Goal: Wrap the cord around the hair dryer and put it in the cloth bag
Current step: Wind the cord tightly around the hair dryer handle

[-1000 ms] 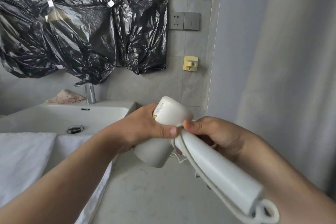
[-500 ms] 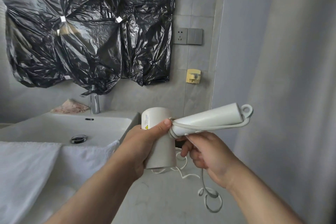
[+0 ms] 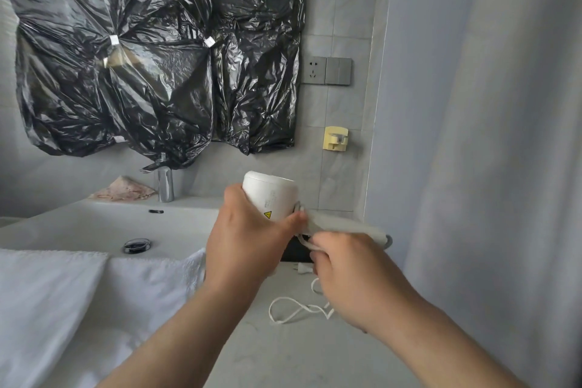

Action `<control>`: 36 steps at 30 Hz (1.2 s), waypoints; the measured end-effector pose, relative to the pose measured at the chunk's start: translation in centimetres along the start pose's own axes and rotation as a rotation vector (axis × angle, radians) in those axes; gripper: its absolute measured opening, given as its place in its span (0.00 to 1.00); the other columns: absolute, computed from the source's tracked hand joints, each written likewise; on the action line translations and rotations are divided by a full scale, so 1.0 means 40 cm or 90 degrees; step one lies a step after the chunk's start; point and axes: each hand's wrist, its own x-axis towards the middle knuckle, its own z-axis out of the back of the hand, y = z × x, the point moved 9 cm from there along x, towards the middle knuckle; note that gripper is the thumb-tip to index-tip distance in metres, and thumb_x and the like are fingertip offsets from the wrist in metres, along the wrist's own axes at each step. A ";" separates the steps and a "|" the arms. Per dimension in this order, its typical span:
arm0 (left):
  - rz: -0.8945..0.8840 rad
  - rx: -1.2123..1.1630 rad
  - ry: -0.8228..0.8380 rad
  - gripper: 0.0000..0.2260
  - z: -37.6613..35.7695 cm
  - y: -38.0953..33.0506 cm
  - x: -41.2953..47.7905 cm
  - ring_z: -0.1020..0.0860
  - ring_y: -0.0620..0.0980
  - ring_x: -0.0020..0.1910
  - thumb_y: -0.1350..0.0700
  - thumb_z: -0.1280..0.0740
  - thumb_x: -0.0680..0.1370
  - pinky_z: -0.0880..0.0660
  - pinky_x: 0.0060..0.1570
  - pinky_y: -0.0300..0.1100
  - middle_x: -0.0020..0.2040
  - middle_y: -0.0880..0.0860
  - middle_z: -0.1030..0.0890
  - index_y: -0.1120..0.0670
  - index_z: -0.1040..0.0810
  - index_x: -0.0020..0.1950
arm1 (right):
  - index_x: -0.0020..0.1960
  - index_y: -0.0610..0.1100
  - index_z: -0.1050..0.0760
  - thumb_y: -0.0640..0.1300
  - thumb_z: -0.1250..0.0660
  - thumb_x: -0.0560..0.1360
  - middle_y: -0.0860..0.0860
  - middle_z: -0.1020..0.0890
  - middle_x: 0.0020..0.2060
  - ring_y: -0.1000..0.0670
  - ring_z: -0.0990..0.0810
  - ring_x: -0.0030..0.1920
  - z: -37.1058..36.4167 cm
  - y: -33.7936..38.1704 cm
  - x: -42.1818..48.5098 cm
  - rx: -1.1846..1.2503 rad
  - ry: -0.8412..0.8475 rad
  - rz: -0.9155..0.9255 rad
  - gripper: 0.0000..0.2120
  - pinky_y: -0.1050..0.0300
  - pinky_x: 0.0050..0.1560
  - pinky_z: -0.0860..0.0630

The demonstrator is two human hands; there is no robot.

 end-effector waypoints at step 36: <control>-0.234 -0.206 0.193 0.39 -0.004 -0.029 0.000 0.21 0.36 0.52 0.38 0.20 0.51 0.25 0.50 0.33 0.53 0.35 0.20 0.36 0.28 0.61 | 0.38 0.47 0.17 0.43 0.31 0.70 0.51 0.16 0.32 0.56 0.19 0.30 -0.007 -0.116 0.058 0.711 0.170 -0.100 0.05 0.64 0.31 0.22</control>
